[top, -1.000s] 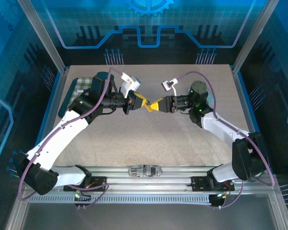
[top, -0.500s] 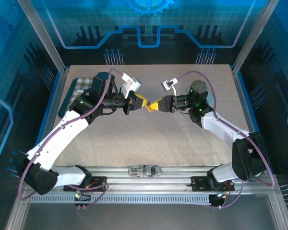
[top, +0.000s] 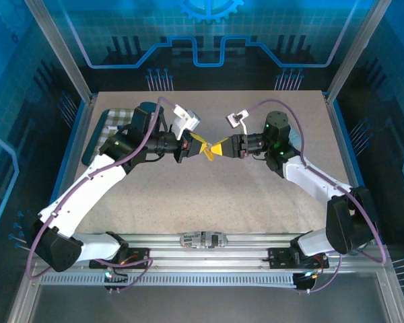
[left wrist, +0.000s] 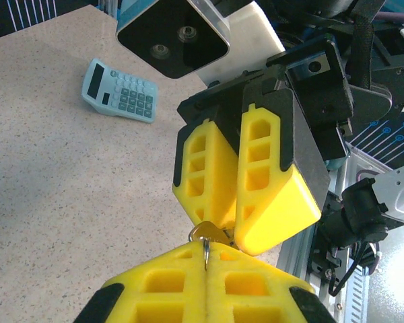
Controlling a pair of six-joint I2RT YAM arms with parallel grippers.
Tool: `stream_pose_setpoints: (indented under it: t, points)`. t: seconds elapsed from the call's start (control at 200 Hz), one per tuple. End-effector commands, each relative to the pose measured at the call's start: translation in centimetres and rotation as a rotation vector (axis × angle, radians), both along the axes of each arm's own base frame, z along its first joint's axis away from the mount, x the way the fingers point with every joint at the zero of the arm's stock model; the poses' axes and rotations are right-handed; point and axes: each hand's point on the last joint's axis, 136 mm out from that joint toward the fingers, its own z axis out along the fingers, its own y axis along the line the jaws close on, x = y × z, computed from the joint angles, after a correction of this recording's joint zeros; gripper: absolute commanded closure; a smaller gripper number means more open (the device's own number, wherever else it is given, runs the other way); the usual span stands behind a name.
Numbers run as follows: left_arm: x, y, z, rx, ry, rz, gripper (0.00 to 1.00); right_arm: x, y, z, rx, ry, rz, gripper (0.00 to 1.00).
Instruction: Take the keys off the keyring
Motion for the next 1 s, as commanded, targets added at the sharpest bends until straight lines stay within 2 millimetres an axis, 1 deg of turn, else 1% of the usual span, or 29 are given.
stream_pose_setpoints:
  t: [0.0,0.19,0.325,0.515,0.66,0.856,0.996]
  points:
    - [-0.4,-0.2,-0.5,0.018,0.000,-0.025,1.00,-0.2,-0.4,1.6,0.013,-0.057,-0.002,0.78]
    - [-0.4,-0.1,-0.4,0.020,-0.003,-0.022,1.00,-0.4,-0.4,1.7,0.012,-0.059,0.000,0.80]
    - [-0.3,-0.1,-0.4,0.012,-0.003,-0.015,1.00,-0.6,0.0,1.8,0.018,-0.055,0.018,0.75]
    - [-0.3,-0.2,-0.3,-0.003,-0.005,-0.008,1.00,-0.6,0.4,2.1,0.040,-0.052,0.029,0.74]
    - [-0.2,-0.1,-0.1,-0.006,-0.013,0.000,1.00,-0.6,0.7,2.3,0.056,-0.042,0.046,0.76]
    - [-0.2,0.0,0.1,-0.014,-0.025,0.012,1.00,-0.6,1.0,1.8,0.044,-0.024,0.057,0.71]
    - [0.0,0.1,0.2,-0.017,-0.033,0.022,1.00,-0.7,1.1,1.6,0.031,-0.022,0.060,0.74]
